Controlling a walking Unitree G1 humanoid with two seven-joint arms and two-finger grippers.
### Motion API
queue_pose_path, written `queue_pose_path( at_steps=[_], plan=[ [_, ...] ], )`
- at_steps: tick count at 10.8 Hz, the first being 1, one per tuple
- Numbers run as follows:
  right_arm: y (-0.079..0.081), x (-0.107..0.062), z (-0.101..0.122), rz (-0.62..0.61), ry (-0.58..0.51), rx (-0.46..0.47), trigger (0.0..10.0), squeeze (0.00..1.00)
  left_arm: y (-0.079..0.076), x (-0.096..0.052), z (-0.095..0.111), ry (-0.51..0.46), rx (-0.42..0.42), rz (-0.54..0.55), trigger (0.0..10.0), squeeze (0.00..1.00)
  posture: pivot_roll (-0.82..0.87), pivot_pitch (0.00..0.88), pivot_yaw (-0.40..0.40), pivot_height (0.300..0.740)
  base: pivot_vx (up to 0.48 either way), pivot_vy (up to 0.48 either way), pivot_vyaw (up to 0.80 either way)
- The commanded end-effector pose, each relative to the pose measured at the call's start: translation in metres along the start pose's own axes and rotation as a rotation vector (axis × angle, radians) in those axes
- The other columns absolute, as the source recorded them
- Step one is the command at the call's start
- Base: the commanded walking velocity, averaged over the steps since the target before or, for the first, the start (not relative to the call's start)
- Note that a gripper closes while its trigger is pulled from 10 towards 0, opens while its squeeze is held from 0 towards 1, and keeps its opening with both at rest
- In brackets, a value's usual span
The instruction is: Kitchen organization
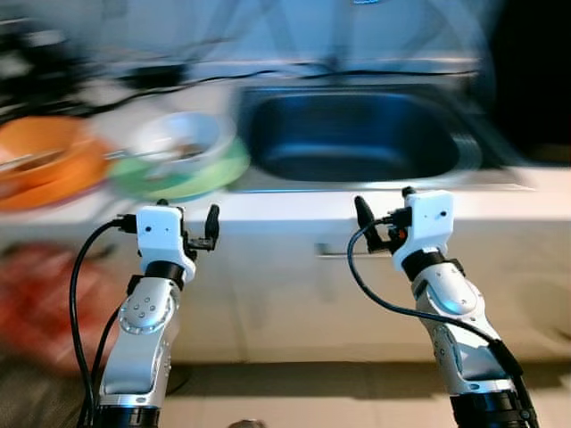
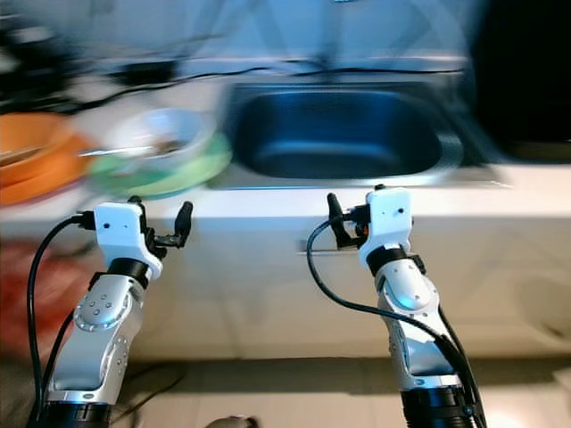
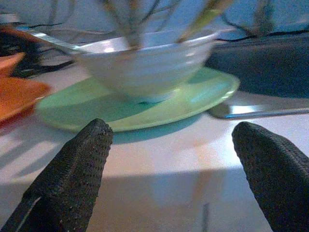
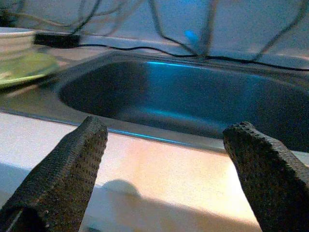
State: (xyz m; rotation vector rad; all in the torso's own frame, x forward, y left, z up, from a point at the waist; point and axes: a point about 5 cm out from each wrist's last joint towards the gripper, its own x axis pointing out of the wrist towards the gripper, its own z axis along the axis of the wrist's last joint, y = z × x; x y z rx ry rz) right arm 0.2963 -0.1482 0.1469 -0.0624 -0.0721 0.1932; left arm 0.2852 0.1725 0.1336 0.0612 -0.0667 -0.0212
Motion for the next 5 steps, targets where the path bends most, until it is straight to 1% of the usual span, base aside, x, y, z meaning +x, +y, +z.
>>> queue_pose_path(
  at_steps=[1,2,3,4,5],
  plan=[
    [-0.001,0.002,0.002,-0.003,-0.005,-0.012,10.0,0.00,0.000,0.000,0.003,-0.004,0.011,-0.007,10.0,0.00,0.04,0.022,0.048,0.740,0.000,0.000,0.80],
    [-0.001,0.002,0.001,-0.011,-0.001,-0.014,10.0,0.00,-0.001,0.000,0.003,-0.006,0.011,-0.018,10.0,0.00,0.04,0.020,0.048,0.740,0.000,0.000,0.80],
    [-0.002,0.002,0.001,-0.029,0.000,0.046,10.0,0.00,-0.001,0.002,0.009,-0.019,0.005,-0.015,10.0,0.00,0.05,0.019,0.048,0.740,0.000,0.000,0.00],
    [-0.004,0.003,0.001,-0.034,0.007,0.043,10.0,0.00,-0.002,0.003,0.014,-0.036,-0.004,-0.016,10.0,0.00,0.05,0.019,0.048,0.740,0.000,0.000,0.00],
    [-0.005,0.004,-0.001,-0.042,0.025,0.049,10.0,0.00,-0.006,0.005,0.022,-0.061,-0.012,-0.032,10.0,0.00,0.05,0.020,0.049,0.740,0.000,0.000,0.00]
  ],
)
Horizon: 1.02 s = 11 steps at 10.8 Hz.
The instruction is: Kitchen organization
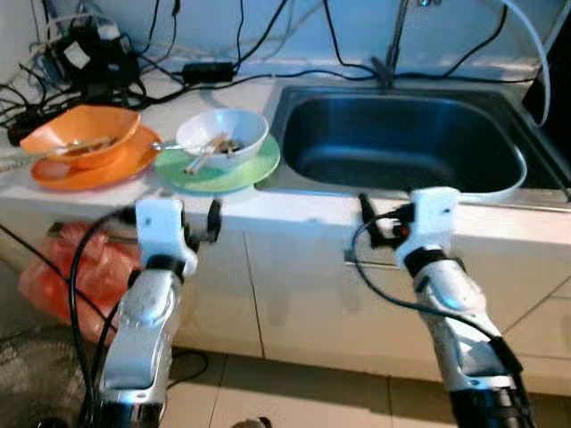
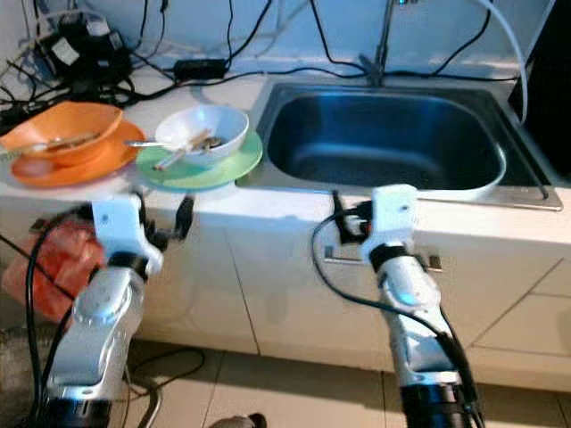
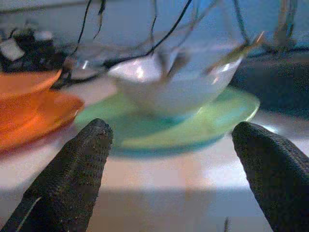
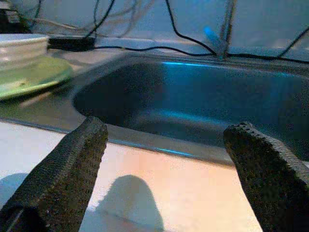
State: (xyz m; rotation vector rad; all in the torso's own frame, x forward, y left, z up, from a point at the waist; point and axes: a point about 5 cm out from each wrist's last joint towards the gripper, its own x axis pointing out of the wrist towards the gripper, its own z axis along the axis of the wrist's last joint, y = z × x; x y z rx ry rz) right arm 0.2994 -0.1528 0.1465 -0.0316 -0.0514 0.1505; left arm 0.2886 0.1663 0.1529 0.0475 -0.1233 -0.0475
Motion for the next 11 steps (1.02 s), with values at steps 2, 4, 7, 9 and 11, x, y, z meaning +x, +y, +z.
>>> queue_pose_path(
  at_steps=[2,4,7,9,11],
  plan=[
    [0.003,0.001,-0.002,-0.010,0.018,-0.024,10.0,0.00,-0.001,0.001,0.001,0.010,-0.008,-0.004,10.0,0.00,0.04,0.023,0.054,0.740,0.000,0.000,0.00],
    [0.003,0.000,-0.006,-0.015,0.020,-0.061,10.0,0.00,0.000,0.000,0.001,0.017,-0.010,-0.002,10.0,0.00,0.04,0.024,0.057,0.740,0.000,0.000,0.00],
    [0.014,0.000,-0.007,0.068,0.039,-0.029,10.0,0.00,0.001,0.000,-0.002,0.032,-0.010,0.004,10.0,0.00,0.05,0.026,0.057,0.740,0.000,-0.394,0.00],
    [0.011,-0.003,-0.009,0.053,0.042,0.000,10.0,0.00,0.001,0.000,-0.002,0.038,-0.011,0.008,10.0,0.00,0.05,0.027,0.058,0.740,0.000,-0.416,0.00],
    [0.012,-0.003,-0.009,0.057,0.038,-0.030,10.0,0.00,0.001,0.000,-0.003,0.041,-0.010,0.008,10.0,0.00,0.04,0.028,0.063,0.740,0.000,0.000,0.00]
  ],
)
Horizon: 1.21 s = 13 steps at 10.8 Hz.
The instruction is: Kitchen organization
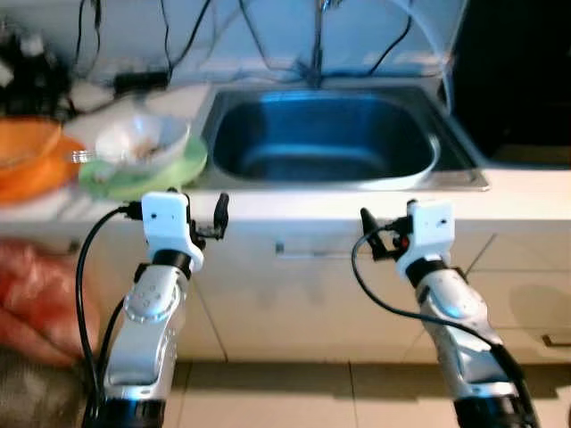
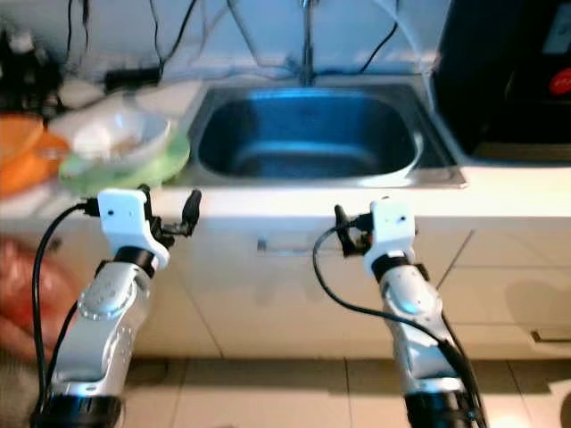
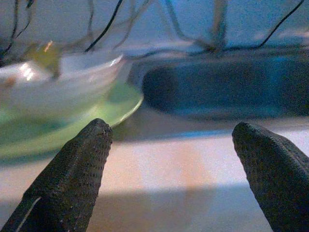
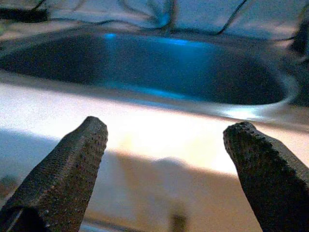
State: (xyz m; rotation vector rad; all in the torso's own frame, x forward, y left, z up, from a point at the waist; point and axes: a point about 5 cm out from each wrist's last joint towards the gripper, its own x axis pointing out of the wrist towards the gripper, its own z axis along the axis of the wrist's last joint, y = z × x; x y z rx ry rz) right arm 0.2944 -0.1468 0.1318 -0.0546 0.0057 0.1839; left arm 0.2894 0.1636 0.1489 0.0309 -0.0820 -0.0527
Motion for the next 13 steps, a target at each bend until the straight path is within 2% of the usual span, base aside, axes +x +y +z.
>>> queue_pose_path(
  at_steps=[1,3,5,7,9,11,12,13],
  plan=[
    [0.005,0.002,0.008,0.013,-0.029,-0.004,10.0,0.00,0.005,0.000,0.002,-0.006,0.014,0.028,10.0,0.00,0.04,0.028,0.063,0.740,0.000,0.000,0.00],
    [0.002,0.002,0.012,-0.024,-0.053,-0.057,10.0,0.00,0.007,-0.002,0.010,-0.047,0.042,0.035,10.0,0.00,0.04,0.032,0.059,0.740,0.000,0.000,0.00],
    [-0.003,0.002,0.021,-0.008,-0.072,0.005,10.0,0.00,0.007,-0.008,0.026,-0.141,0.123,0.025,10.0,0.00,0.05,0.035,0.059,0.740,0.000,0.000,0.00],
    [0.003,0.001,0.039,0.008,-0.155,-0.017,10.0,0.00,0.014,-0.007,0.049,-0.246,0.192,0.096,10.0,0.00,0.05,0.036,0.059,0.740,0.000,0.000,0.00],
    [0.011,0.001,0.056,0.045,-0.217,-0.041,10.0,0.00,0.019,-0.005,0.055,-0.243,0.223,0.160,10.0,0.00,0.05,0.034,0.058,0.740,0.000,0.000,0.00],
    [0.013,-0.001,0.061,0.075,-0.247,-0.053,10.0,0.00,0.025,-0.005,0.056,-0.236,0.176,0.211,10.0,0.00,0.05,0.031,0.058,0.740,0.000,0.000,0.40],
    [0.013,0.000,0.060,0.071,-0.245,-0.050,10.0,0.00,0.021,-0.003,0.056,-0.228,0.120,0.174,10.0,0.00,0.05,0.028,0.057,0.740,0.000,0.000,0.79],
    [0.013,0.000,0.060,0.072,-0.242,-0.052,10.0,0.00,0.020,-0.002,0.055,-0.217,0.107,0.173,10.0,0.00,0.05,0.027,0.058,0.740,0.000,0.000,0.49]
  ],
)
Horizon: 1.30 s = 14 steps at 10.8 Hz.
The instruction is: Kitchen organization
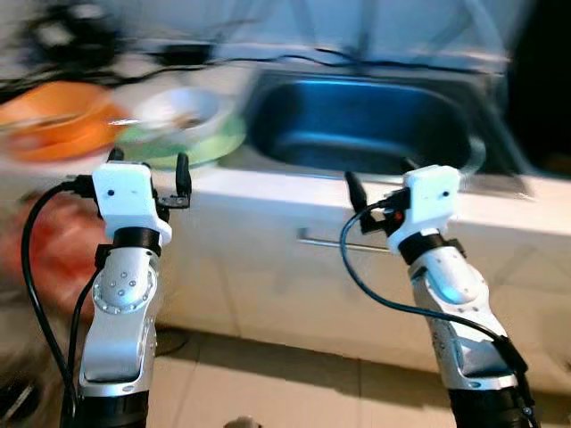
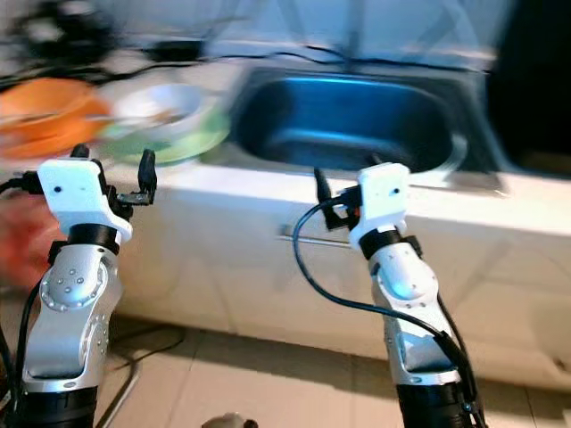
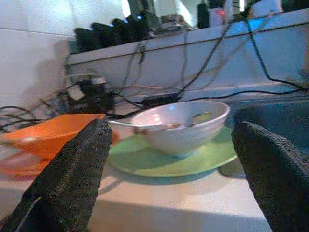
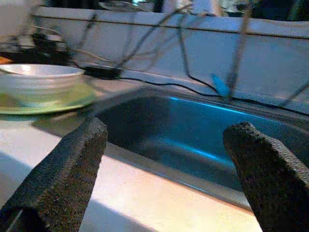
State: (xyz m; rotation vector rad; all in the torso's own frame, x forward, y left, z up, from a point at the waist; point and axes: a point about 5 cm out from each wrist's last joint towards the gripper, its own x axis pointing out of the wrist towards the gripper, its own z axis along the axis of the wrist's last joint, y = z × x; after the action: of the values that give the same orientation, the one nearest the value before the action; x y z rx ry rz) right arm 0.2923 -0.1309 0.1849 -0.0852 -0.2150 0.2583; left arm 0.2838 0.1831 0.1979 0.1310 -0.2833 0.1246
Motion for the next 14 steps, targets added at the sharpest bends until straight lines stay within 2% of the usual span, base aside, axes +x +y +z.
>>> queue_pose_path(
  at_steps=[1,4,10,14],
  plan=[
    [-0.001,0.001,0.005,-0.001,-0.018,0.001,10.0,0.00,0.000,0.002,0.007,-0.017,-0.011,0.003,10.0,0.00,0.05,0.027,0.058,0.740,0.000,0.000,0.42],
    [-0.002,0.001,0.004,-0.004,-0.019,0.019,10.0,0.00,-0.002,0.009,0.015,-0.041,-0.055,-0.011,10.0,0.00,0.05,0.023,0.055,0.740,0.086,0.000,0.00],
    [0.007,-0.002,0.003,0.049,-0.029,0.008,10.0,0.00,-0.004,0.010,0.018,-0.048,-0.057,-0.018,10.0,0.00,0.05,0.024,0.057,0.740,0.395,0.000,0.00],
    [0.009,-0.003,0.001,0.058,-0.023,0.009,10.0,0.00,-0.005,0.010,0.020,-0.051,-0.054,-0.020,10.0,0.00,0.05,0.028,0.061,0.740,0.396,0.269,0.00]
  ],
)
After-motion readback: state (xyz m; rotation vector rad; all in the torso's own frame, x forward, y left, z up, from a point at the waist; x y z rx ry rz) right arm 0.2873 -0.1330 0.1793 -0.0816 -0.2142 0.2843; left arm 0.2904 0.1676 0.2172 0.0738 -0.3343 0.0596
